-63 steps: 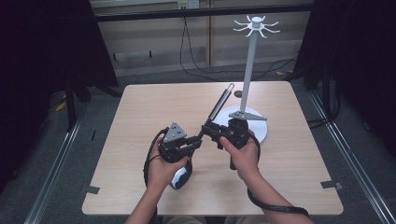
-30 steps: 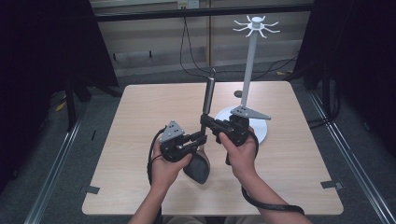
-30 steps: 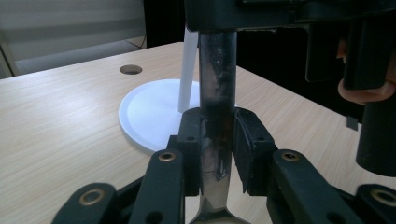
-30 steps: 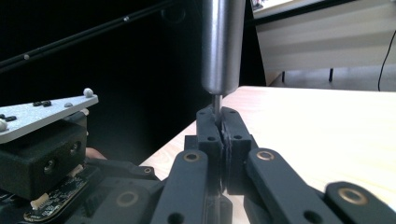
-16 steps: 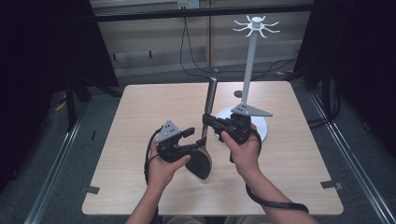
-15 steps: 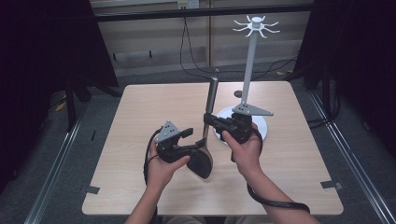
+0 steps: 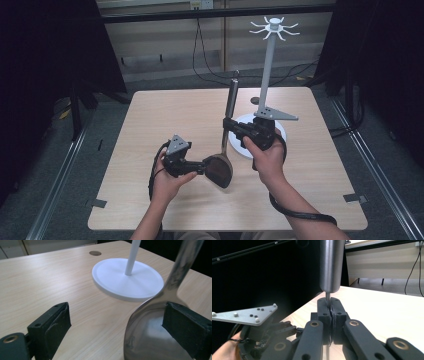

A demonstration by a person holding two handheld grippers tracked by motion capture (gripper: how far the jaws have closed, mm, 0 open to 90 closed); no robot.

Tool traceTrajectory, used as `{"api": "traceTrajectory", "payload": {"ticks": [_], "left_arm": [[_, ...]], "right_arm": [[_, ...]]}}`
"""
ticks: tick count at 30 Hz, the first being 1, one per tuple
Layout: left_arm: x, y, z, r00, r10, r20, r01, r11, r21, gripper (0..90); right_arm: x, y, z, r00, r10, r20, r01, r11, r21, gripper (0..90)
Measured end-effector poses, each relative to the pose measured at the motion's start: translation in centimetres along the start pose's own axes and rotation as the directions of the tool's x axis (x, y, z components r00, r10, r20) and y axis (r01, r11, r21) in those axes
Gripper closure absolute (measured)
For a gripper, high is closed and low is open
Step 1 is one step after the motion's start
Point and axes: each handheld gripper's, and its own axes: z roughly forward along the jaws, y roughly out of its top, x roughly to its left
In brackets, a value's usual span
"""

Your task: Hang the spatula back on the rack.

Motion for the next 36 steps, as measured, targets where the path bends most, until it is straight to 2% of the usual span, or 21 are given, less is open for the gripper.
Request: {"api": "traceTrajectory", "payload": {"ticks": [4,11,14,20,23,29,31,36], "left_arm": [[0.5,-0.7,0.0,0.9999,-0.012,0.002,0.012,0.9996,0.028,4.9],[1.1,-1.4,-0.1,0.9994,-0.033,0.009,0.032,0.9987,0.04,2.5],[1.2,-1.6,0.0,0.9995,-0.028,0.013,0.027,0.9981,0.055,1.6],[1.5,-2.3,0.2,0.9981,-0.029,0.055,0.025,0.9966,0.079,1.2],[1.7,-2.4,0.1,0.9985,-0.016,0.053,0.011,0.9958,0.091,1.2],[1.8,-2.4,0.0,0.9987,-0.022,0.047,0.017,0.9958,0.09,1.2],[1.7,-2.4,0.0,0.9989,-0.012,0.046,0.007,0.9954,0.095,1.2],[1.6,-2.4,0.1,0.9981,-0.014,0.06,0.008,0.9958,0.092,1.2]], "right_arm": [[-0.2,0.4,-0.1,1.0,-0.007,0.0,0.007,1.0,0.002,88.5],[-0.6,1.0,-0.5,0.9999,-0.01,0.01,0.01,1.0,0.004,88.6],[-0.7,1.3,-0.6,0.9998,-0.018,0.008,0.018,1.0,0.003,88.6],[-0.9,1.9,-1.1,0.9996,-0.025,0.012,0.025,1.0,-0.006,88.6],[-1.0,2.2,-1.2,0.9994,-0.034,0.011,0.034,0.999,-0.004,88.6],[-1.2,2.6,-1.4,0.9991,-0.04,0.014,0.04,0.999,-0.003,88.6],[-1.4,2.8,-1.5,0.9989,-0.044,0.014,0.044,0.999,0.0,88.6],[-1.5,3.2,-1.8,0.9988,-0.045,0.017,0.045,0.999,-0.003,88.6]]}}
